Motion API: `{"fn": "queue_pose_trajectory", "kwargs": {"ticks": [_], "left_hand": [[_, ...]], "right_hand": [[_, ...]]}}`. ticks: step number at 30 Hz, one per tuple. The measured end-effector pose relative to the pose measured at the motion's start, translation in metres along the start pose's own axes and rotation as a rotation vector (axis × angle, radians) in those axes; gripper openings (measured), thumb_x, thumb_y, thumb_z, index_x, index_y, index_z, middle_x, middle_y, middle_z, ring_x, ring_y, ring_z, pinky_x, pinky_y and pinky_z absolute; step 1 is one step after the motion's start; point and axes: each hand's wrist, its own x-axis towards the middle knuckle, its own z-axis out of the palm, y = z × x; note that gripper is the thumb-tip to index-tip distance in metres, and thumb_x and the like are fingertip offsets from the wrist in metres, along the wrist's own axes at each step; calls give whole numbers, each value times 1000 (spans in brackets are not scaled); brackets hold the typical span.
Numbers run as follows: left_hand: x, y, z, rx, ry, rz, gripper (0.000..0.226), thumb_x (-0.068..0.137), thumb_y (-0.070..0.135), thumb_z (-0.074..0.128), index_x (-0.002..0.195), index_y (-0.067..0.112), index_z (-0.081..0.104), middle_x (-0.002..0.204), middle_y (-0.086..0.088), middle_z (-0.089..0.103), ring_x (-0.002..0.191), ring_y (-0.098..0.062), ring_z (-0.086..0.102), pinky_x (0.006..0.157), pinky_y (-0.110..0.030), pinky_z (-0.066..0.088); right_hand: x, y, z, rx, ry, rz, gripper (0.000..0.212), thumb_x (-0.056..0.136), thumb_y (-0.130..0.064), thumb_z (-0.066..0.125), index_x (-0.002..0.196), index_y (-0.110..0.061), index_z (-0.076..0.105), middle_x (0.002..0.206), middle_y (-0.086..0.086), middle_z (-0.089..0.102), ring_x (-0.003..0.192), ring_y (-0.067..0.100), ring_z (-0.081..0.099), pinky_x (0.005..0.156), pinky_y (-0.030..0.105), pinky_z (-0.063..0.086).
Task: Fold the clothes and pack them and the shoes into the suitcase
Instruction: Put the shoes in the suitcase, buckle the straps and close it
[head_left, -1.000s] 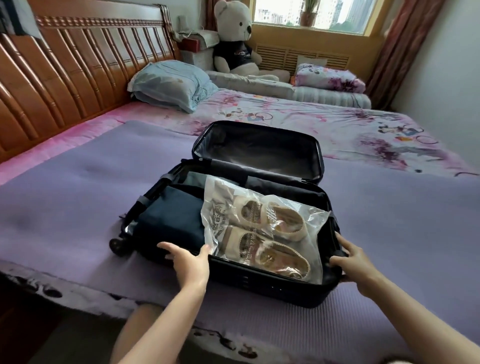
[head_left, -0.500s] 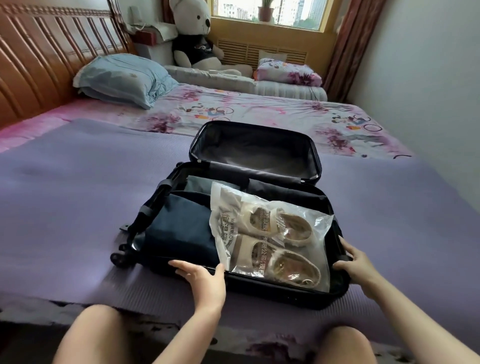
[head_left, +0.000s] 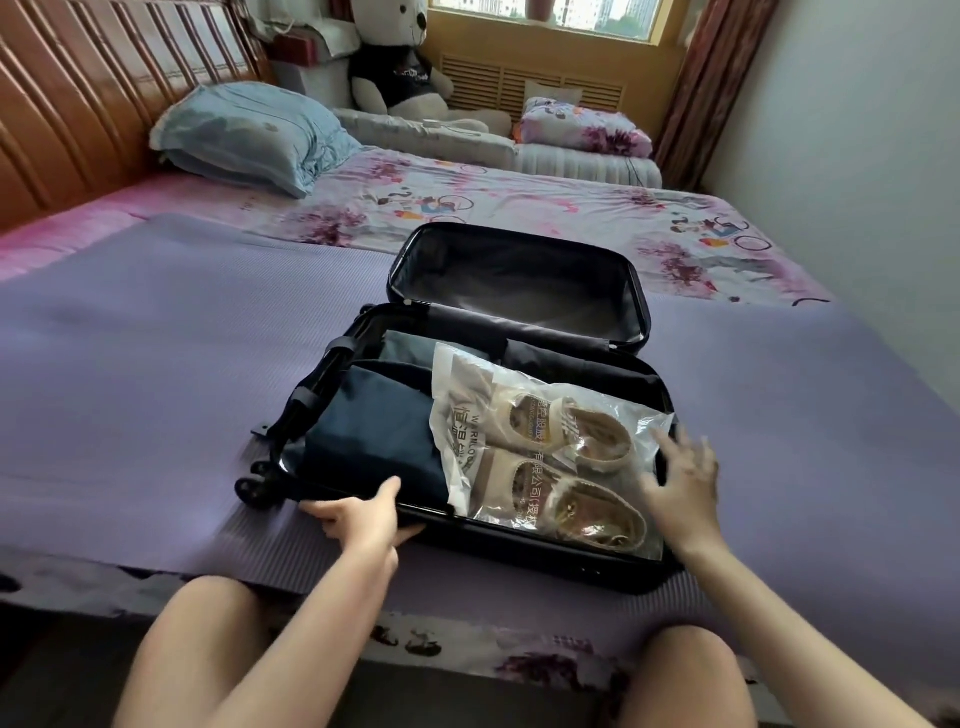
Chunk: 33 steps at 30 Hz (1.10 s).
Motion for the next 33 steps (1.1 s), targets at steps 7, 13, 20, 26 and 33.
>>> {"fn": "queue_pose_trajectory", "kwargs": {"ticks": [7, 13, 20, 26, 33], "left_hand": [[7, 12, -9, -45, -86, -94, 86, 86, -13, 52, 145, 12, -5, 142, -22, 31, 120, -37, 46, 61, -49, 51], [-13, 11, -13, -41, -111, -39, 94, 84, -19, 41, 147, 21, -17, 144, -19, 28, 110, -34, 49, 74, -51, 51], [-24, -7, -14, -46, -93, -7, 98, 86, -17, 41, 145, 28, -24, 146, -16, 23, 114, -36, 47, 78, -53, 51], [-23, -11, -13, -6, -87, 10, 98, 88, -12, 47, 146, 27, -22, 148, -14, 21, 124, -35, 41, 77, -51, 52], [21, 27, -52, 154, 114, 97, 81, 93, 37, 54, 149, 7, 5, 155, -15, 13, 142, -28, 18, 113, -42, 18]], "right_hand": [[-68, -96, 51, -69, -466, -489, 55, 79, -58, 60, 129, -37, 55, 150, -16, 32, 143, 7, 15, 115, 28, 15], [-92, -106, 59, -189, -396, -408, 31, 92, -25, 55, 119, -41, 61, 118, -10, 66, 112, 15, 59, 89, 30, 45], [-87, -97, 42, -238, -465, -414, 30, 93, -25, 56, 116, -43, 63, 116, -10, 67, 108, 14, 61, 86, 29, 47], [-84, -94, 39, -246, -488, -445, 29, 92, -28, 57, 116, -44, 63, 114, -16, 67, 107, 9, 60, 86, 26, 47], [-68, -131, 30, -8, -293, -417, 18, 85, -48, 62, 81, -33, 71, 72, -23, 64, 69, -5, 60, 66, 24, 52]]}}
